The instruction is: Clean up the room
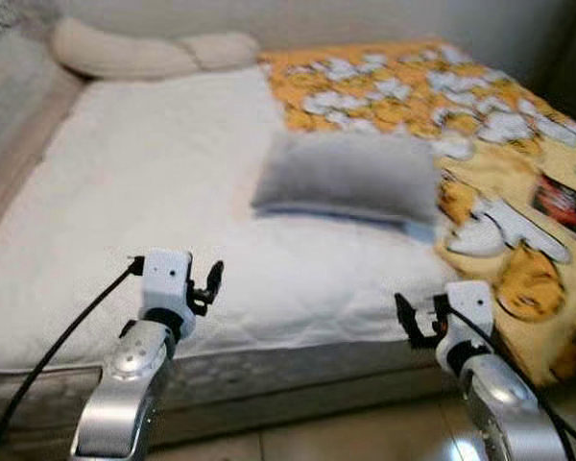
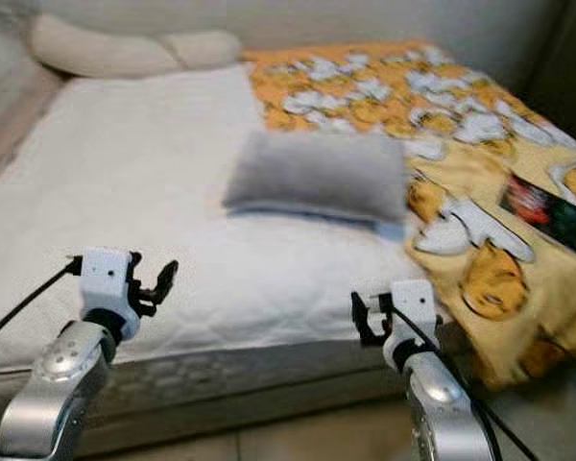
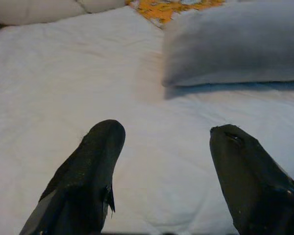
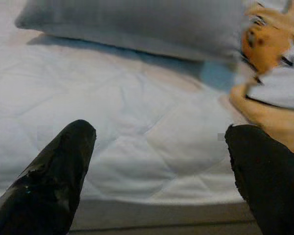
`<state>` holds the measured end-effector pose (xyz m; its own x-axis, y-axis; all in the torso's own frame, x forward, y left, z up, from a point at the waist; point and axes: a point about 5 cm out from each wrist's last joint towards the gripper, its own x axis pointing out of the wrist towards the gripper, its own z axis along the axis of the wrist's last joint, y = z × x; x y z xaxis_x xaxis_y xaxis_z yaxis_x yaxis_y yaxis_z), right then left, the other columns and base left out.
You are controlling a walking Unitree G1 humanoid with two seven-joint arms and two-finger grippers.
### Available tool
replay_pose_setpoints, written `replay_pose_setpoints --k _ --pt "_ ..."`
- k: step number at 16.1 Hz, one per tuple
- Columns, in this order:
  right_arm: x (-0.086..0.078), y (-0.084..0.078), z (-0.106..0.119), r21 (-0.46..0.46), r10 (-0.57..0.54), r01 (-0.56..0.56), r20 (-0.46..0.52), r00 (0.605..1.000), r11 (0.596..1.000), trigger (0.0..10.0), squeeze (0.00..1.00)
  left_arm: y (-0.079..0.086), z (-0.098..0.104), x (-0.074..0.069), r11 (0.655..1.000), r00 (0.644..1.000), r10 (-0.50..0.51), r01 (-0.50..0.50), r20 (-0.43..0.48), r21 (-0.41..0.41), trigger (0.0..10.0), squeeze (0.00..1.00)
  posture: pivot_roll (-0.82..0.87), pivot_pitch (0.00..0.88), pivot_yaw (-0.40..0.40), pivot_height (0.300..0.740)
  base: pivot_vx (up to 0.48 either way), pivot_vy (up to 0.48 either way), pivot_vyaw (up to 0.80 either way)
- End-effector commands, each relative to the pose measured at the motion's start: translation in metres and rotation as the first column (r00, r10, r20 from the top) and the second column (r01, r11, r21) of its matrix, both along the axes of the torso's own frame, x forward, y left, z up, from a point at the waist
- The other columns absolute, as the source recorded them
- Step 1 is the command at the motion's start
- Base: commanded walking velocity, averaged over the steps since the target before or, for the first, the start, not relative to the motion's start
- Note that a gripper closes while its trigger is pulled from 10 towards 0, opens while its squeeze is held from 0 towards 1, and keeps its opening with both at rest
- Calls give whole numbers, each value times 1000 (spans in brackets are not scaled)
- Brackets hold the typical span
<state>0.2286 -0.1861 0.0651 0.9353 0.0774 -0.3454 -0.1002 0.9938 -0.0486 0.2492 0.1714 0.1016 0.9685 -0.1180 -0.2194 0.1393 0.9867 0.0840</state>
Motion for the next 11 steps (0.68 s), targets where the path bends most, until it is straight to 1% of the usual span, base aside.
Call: replay_pose_setpoints --k 1,4,8,11 --pt "4 7 4 9 19 -19 27 999 1000 10000 0 7 2 1 1000 1000 20 -20 7 17 10000 0 -104 0 9 740 289 0 0" --pt "4 14 10 9 32 -32 51 998 999 10000 0 5 2 0 1000 1000 10 -10 9 16 10000 0 -106 0 7 740 292 0 0" --pt "4 18 20 -29 13 -11 82 997 1000 10000 0 5 3 0 1000 1000 3 -3 10 13 10000 0 -108 0 5 740 307 0 0" --pt "6 19 23 -119 -9 21 97 995 993 10000 0 6 3 0 1000 1000 5 -5 10 26 10000 0 -113 0 4 740 322 0 0"
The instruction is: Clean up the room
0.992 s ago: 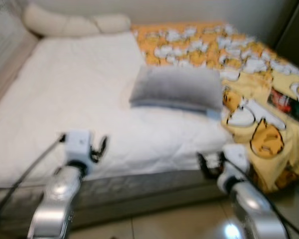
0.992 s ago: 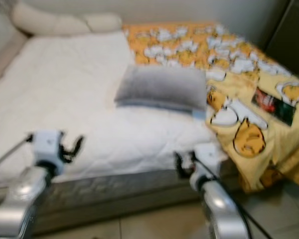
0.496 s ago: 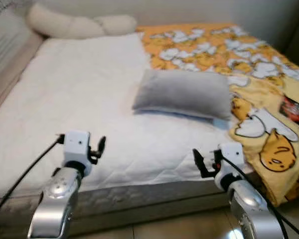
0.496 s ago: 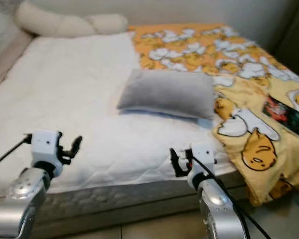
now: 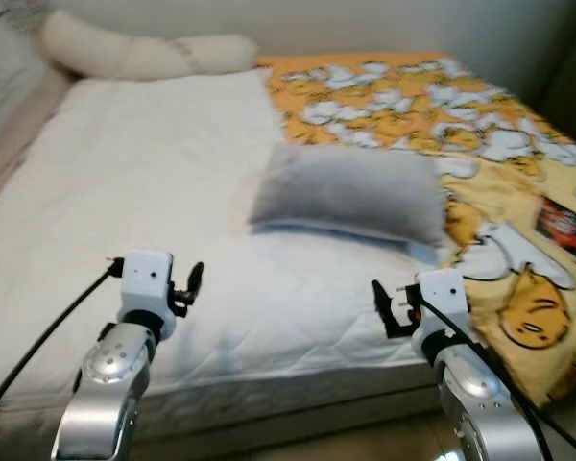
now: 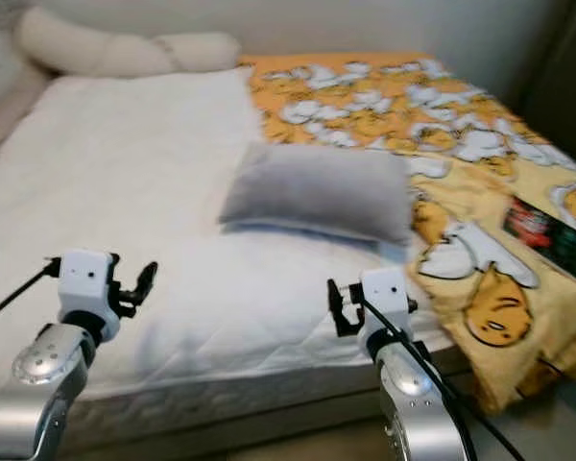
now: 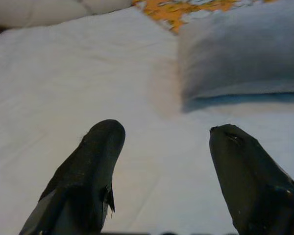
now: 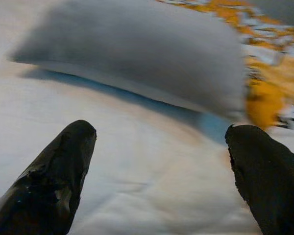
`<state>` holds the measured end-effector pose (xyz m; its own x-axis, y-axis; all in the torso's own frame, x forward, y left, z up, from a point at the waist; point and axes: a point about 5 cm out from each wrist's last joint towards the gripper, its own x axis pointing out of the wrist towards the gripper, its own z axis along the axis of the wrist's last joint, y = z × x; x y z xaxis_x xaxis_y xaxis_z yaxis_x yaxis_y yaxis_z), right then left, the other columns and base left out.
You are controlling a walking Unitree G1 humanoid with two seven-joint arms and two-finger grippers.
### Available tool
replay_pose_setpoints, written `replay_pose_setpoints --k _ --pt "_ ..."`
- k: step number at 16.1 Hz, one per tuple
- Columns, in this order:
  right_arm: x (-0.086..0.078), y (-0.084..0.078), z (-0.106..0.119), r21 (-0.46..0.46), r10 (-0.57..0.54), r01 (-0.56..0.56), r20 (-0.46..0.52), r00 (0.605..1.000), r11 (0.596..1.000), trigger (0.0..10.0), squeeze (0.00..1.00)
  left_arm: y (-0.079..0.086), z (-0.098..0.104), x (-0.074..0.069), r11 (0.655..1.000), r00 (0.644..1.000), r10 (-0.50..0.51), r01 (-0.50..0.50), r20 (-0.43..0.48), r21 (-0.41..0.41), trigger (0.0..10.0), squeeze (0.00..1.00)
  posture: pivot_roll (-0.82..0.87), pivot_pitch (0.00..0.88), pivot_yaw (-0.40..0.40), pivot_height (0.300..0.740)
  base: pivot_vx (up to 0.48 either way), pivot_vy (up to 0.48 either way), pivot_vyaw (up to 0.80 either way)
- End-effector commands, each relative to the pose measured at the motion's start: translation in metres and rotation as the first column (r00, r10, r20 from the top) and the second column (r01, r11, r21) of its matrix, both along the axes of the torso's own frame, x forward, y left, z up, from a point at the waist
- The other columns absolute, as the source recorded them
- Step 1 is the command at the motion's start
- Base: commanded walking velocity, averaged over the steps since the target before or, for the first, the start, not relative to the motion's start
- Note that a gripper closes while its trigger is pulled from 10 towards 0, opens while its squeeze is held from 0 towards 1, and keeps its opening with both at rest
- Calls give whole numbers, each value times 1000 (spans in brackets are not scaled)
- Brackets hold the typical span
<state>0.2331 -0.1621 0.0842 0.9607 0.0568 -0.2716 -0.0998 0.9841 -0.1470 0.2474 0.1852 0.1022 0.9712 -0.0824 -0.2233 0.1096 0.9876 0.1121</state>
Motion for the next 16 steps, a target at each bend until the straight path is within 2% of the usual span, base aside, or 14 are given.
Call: replay_pose_setpoints --k 1,5,10,12,14,16 --pt "1 -5 5 -29 -22 22 12 1000 999 10000 0 -8 2 1 1000 1000 -25 25 11 -3 10000 0 -113 0 4 740 322 0 0" --pt "-2 -2 7 13 20 -20 7 1000 1000 10000 0 -9 2 0 1000 1000 -28 28 11 -7 10000 0 -110 0 0 740 320 0 0" --pt "-3 -2 6 5 42 -42 -3 999 999 10000 0 -10 1 -1 999 999 -34 34 9 -3 10000 0 -108 0 -8 740 320 0 0" --pt "-3 -2 6 -27 74 -74 -2 997 997 10000 0 -10 1 -1 999 999 -40 40 9 -2 10000 0 -107 0 -8 740 322 0 0" --pt "-4 -5 2 -15 62 -62 -9 998 998 10000 0 -11 0 -2 999 999 -45 45 9 -2 10000 0 -107 0 -9 740 321 0 800" --pt "-4 -8 -1 11 44 -43 -13 999 999 10000 0 -11 1 -2 999 999 -44 44 15 -7 10000 0 -106 0 -11 740 148 0 0"
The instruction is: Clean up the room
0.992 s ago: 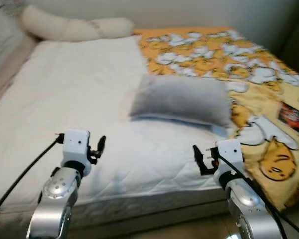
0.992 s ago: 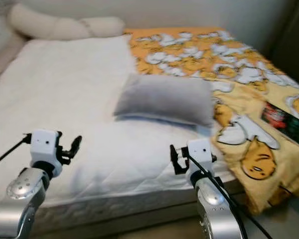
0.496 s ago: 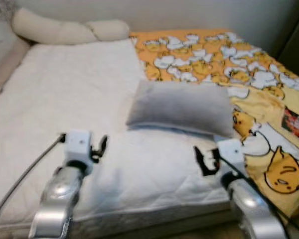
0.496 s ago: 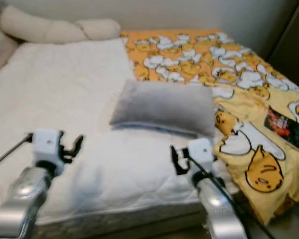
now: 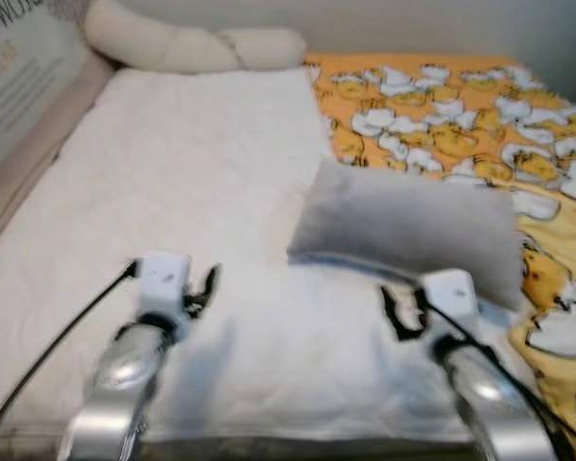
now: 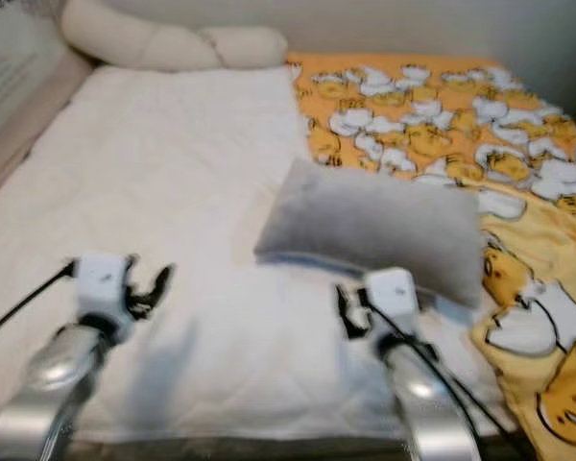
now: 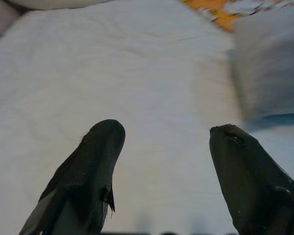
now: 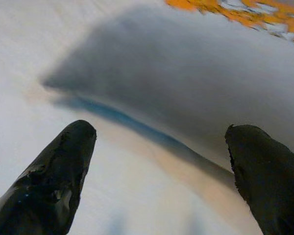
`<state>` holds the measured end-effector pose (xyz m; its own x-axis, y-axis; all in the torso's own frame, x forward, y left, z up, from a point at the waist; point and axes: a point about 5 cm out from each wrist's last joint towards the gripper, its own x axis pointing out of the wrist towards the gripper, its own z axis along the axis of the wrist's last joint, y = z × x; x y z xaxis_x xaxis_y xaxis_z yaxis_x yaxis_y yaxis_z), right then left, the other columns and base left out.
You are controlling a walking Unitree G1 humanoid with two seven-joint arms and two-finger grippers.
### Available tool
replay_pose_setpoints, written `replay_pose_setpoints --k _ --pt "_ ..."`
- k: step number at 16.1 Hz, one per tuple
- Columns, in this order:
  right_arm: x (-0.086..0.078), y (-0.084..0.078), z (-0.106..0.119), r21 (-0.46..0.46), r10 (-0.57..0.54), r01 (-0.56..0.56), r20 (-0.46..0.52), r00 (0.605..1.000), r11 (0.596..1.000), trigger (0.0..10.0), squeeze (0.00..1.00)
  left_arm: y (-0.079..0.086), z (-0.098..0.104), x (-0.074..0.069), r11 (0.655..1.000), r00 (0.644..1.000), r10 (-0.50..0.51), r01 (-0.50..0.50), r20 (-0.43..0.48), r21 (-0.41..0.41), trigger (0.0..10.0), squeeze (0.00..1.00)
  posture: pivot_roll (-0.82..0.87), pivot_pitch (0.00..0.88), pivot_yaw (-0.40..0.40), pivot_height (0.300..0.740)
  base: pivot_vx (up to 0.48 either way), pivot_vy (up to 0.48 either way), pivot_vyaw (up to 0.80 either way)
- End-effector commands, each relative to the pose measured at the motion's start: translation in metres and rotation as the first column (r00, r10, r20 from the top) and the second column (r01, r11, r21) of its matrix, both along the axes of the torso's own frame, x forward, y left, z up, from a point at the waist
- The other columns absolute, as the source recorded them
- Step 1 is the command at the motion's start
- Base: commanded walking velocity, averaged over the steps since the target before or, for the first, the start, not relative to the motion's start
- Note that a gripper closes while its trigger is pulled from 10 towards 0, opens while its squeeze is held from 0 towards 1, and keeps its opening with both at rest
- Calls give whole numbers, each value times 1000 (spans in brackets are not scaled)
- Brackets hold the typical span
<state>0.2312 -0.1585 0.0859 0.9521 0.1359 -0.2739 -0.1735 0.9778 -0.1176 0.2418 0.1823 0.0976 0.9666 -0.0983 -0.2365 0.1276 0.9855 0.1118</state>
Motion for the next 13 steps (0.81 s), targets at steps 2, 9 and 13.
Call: replay_pose_setpoints --k 2,9,13 --pt "-2 -12 -5 -7 -31 31 -10 999 999 10000 0 -8 6 3 1000 999 -28 28 34 -12 10000 0 -104 0 -12 740 0 0 0" --pt "12 -22 -4 13 -102 102 3 995 995 10000 0 -15 5 1 996 996 -90 90 24 21 10000 0 -110 0 -6 740 0 0 0" --pt "38 -50 7 -17 -214 215 36 976 976 10000 0 -19 6 2 991 991 -132 132 16 18 10000 0 -116 0 9 740 0 0 0"
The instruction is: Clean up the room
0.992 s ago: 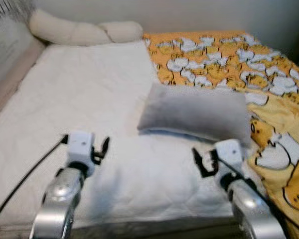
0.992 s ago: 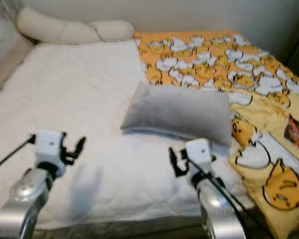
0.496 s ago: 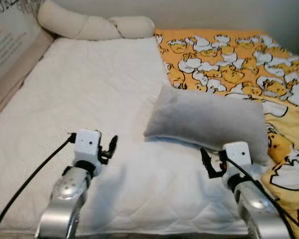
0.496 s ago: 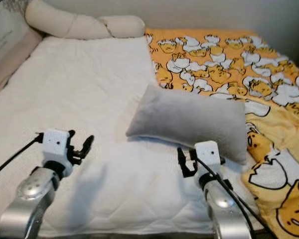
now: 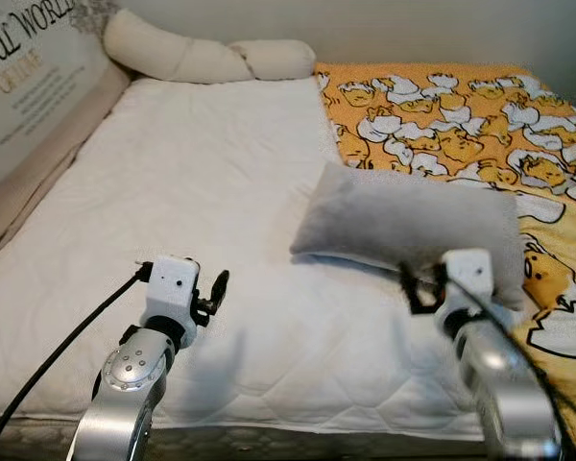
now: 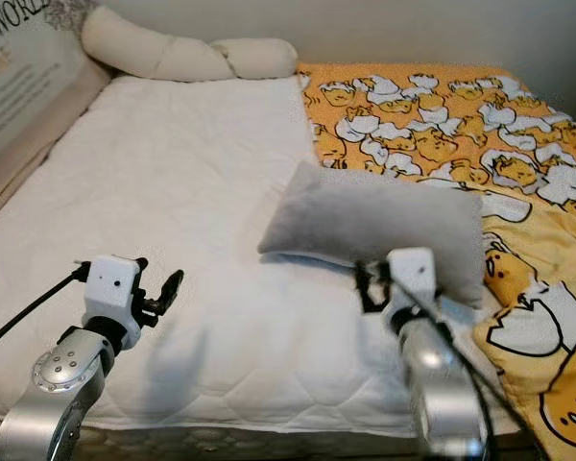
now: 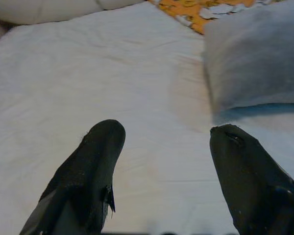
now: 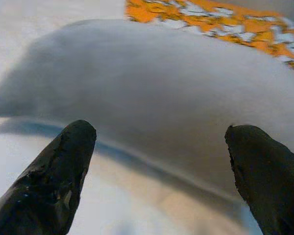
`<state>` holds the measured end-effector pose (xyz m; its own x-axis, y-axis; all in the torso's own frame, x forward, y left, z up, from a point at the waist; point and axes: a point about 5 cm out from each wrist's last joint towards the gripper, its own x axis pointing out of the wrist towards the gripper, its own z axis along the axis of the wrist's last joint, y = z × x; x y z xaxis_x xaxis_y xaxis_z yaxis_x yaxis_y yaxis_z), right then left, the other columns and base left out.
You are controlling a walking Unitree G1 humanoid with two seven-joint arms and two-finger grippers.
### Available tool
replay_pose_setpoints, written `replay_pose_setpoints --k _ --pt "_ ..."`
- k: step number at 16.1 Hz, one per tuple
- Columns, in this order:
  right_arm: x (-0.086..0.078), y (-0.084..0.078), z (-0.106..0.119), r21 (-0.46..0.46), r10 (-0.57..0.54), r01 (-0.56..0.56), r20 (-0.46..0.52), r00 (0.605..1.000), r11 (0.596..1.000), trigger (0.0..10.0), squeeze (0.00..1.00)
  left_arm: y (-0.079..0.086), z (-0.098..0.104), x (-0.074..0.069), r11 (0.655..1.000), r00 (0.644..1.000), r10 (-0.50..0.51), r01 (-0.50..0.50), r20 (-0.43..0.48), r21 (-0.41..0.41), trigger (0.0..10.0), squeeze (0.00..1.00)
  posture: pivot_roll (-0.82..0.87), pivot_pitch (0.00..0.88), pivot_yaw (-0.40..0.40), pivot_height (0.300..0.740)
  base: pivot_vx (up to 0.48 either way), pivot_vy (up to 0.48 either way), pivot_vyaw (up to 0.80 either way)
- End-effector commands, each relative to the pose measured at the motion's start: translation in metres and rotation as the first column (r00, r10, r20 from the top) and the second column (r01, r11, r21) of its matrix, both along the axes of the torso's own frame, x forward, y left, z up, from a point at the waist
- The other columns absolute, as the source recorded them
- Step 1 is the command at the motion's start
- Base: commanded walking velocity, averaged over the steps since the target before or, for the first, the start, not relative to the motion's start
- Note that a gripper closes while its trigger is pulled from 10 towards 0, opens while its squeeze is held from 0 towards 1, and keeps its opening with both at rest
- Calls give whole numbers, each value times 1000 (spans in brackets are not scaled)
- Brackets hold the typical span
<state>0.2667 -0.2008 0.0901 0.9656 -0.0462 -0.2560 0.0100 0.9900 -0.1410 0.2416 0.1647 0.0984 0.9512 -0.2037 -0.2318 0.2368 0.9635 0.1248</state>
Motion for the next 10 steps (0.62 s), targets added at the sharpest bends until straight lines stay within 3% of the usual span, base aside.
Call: replay_pose_setpoints --k 1,4,5,6,8,9,10 --pt "5 -11 4 -5 -45 45 16 999 999 10000 0 -2 5 2 1000 1000 -27 27 10 4 10000 0 -119 0 10 740 0 0 0" --pt "23 -67 11 -108 -200 196 -23 980 975 10000 0 -14 8 -2 987 987 -159 159 -10 -29 10000 0 -118 0 13 740 0 0 0" --pt "24 -77 12 -138 -230 225 -23 973 965 10000 0 -16 8 -2 983 984 -179 178 -13 -37 10000 0 -118 0 13 740 0 0 0" --pt "23 -107 16 -212 -332 322 -11 943 923 10000 0 -19 10 -4 975 976 -216 215 -12 -47 10000 0 -117 0 12 740 0 0 0" --pt "12 -141 17 -286 -460 438 -11 888 852 10000 0 -20 11 -5 973 973 -228 228 -10 -45 10000 0 -118 0 11 740 0 0 0" --pt "7 -149 13 -299 -498 466 -36 866 833 10000 0 -19 11 -5 973 974 -227 227 -12 -44 10000 0 -118 0 11 740 0 0 0" --pt "4 -151 2 -287 -494 449 -108 863 846 10000 0 -18 11 -6 973 974 -227 227 -14 -44 10000 0 -115 0 9 740 0 0 0"
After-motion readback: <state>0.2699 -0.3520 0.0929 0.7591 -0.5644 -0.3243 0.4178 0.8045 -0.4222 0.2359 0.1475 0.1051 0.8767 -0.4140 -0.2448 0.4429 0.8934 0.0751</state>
